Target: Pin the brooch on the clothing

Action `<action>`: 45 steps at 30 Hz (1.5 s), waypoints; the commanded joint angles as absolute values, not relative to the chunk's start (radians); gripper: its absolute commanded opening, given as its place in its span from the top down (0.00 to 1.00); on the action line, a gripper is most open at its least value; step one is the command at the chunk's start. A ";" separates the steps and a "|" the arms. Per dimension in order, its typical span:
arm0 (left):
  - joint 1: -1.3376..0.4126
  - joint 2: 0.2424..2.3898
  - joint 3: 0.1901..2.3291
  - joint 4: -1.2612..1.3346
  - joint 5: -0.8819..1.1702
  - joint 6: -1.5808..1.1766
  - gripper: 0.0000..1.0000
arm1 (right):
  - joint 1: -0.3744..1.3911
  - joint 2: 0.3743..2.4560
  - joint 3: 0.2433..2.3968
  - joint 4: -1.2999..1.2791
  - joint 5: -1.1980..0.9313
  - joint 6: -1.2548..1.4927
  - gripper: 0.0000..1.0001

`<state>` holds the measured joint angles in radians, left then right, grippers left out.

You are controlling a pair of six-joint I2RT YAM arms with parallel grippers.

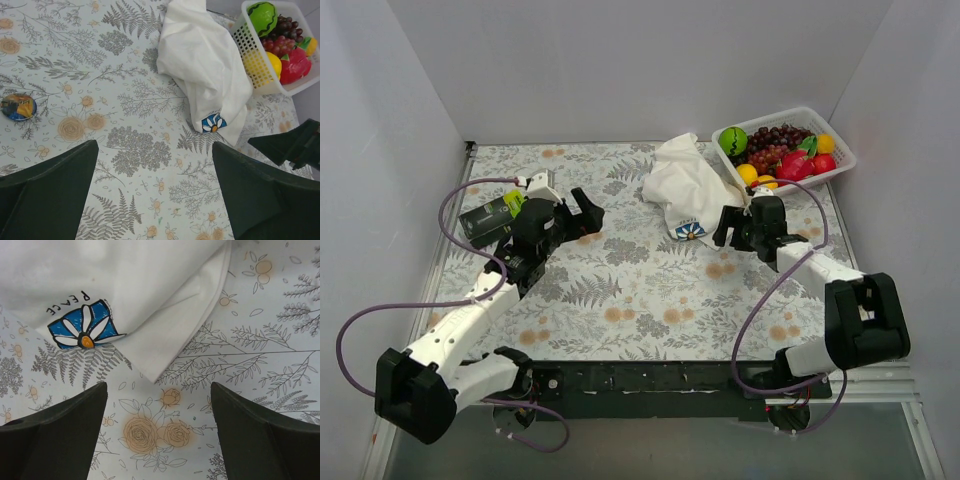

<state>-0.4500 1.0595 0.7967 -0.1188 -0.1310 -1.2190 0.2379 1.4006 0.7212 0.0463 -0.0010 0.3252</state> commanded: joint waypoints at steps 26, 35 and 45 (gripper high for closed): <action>-0.449 1.117 0.910 -0.169 -0.112 -1.175 0.02 | 0.364 1.798 0.959 -0.141 0.216 0.396 0.99; -0.449 1.140 0.942 -0.183 -0.087 -1.158 0.02 | 0.454 1.565 1.248 -0.242 0.089 0.275 0.99; -0.449 1.103 0.963 -0.196 -0.095 -1.157 0.02 | 0.535 1.319 1.589 -0.240 -0.025 0.279 0.99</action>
